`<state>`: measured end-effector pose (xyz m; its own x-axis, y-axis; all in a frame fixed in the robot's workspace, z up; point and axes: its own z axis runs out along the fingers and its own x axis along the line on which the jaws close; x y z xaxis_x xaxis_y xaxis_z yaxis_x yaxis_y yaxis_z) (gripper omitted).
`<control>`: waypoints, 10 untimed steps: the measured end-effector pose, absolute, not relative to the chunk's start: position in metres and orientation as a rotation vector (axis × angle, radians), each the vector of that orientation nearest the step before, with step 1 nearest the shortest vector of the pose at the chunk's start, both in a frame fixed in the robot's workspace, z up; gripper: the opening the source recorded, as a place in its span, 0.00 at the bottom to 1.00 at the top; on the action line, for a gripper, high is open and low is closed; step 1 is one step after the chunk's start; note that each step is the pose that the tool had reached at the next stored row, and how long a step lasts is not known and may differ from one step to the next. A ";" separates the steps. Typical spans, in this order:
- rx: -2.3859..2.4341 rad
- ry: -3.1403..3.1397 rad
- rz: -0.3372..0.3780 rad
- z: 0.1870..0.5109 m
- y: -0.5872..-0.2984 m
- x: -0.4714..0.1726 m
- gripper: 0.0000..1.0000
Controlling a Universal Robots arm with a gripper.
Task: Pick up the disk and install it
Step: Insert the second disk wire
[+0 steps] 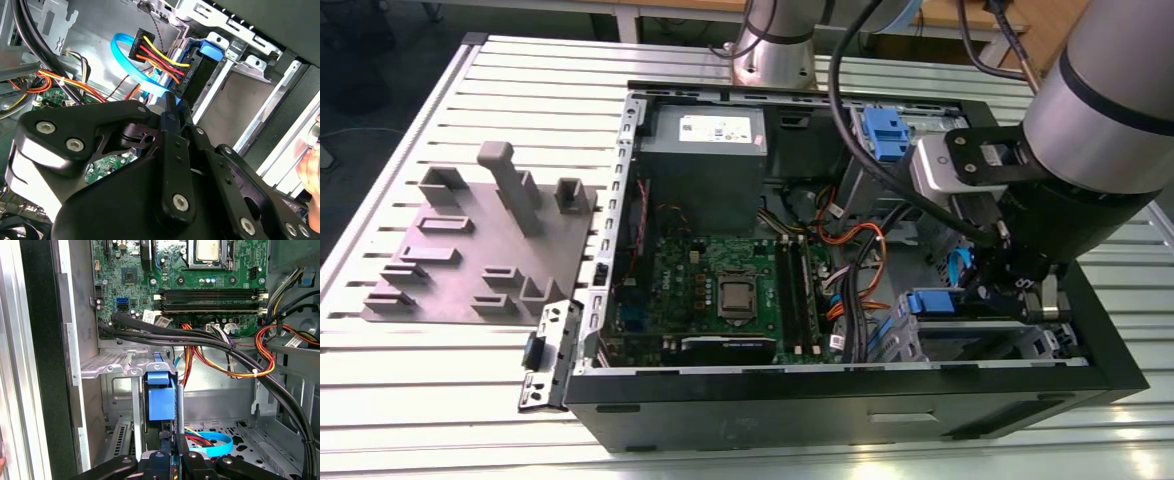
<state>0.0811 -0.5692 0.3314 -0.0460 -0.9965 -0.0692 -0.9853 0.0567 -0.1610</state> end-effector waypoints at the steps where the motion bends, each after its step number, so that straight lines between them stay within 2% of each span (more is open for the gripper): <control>1: -2.051 2.159 -0.104 0.331 -0.569 0.081 0.16; 10: -2.051 2.160 -0.104 0.327 -0.570 0.082 0.16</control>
